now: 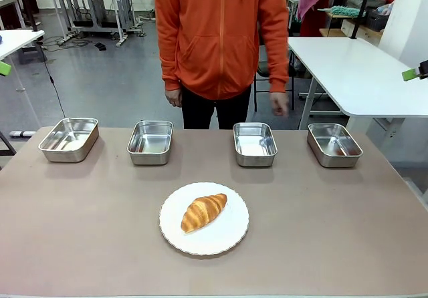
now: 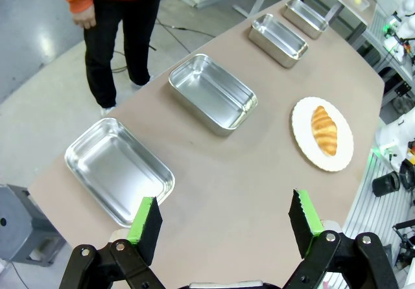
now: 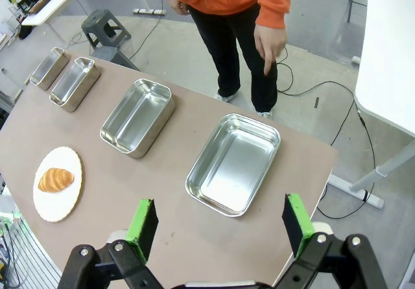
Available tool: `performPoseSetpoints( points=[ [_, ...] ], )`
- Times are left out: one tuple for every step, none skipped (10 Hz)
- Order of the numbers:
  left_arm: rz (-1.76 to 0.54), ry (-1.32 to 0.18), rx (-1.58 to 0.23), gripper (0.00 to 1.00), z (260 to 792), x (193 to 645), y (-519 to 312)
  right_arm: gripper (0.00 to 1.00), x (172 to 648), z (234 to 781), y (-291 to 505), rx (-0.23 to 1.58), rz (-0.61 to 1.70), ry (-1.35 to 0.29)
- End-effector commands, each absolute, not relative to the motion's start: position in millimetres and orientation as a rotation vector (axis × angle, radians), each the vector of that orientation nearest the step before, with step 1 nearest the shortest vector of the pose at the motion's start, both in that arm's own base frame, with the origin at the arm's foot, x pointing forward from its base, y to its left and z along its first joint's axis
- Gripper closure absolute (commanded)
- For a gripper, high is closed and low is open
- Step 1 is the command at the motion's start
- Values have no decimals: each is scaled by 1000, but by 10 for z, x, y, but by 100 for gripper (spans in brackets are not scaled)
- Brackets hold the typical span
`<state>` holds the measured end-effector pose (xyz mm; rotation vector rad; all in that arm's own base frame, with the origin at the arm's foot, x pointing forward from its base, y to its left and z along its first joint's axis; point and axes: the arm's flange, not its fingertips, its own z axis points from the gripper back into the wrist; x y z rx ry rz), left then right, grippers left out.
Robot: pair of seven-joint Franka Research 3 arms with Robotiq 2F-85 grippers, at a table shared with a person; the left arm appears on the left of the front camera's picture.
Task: Place the bread in the container.
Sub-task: Place the Butter Roll into the Airtight Container indicated by the human.
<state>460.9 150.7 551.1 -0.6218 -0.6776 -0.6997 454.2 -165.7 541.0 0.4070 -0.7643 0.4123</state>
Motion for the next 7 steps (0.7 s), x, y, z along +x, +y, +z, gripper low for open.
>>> performPoseSetpoints(
  points=[
    [-695,-692,-628,0,5529,4602,1515,0,4548,5409,-1655,416,414,-770],
    [-695,-692,-628,0,5529,4602,1515,0,4548,5409,-1655,416,414,-770],
    [-695,-692,-628,0,5529,4602,1515,0,4548,5409,-1655,416,414,-770],
    [-695,-692,-628,0,5529,4602,1515,0,4548,5409,-1655,416,414,-770],
    [-695,-692,-628,0,5529,4602,1515,0,4548,5409,-1655,416,414,-770],
    [-695,-692,-628,0,5529,4602,1515,0,4548,5409,-1655,416,414,-770],
    [-695,-692,-628,0,5529,4602,1515,0,4548,5409,-1655,416,414,-770]
  ],
)
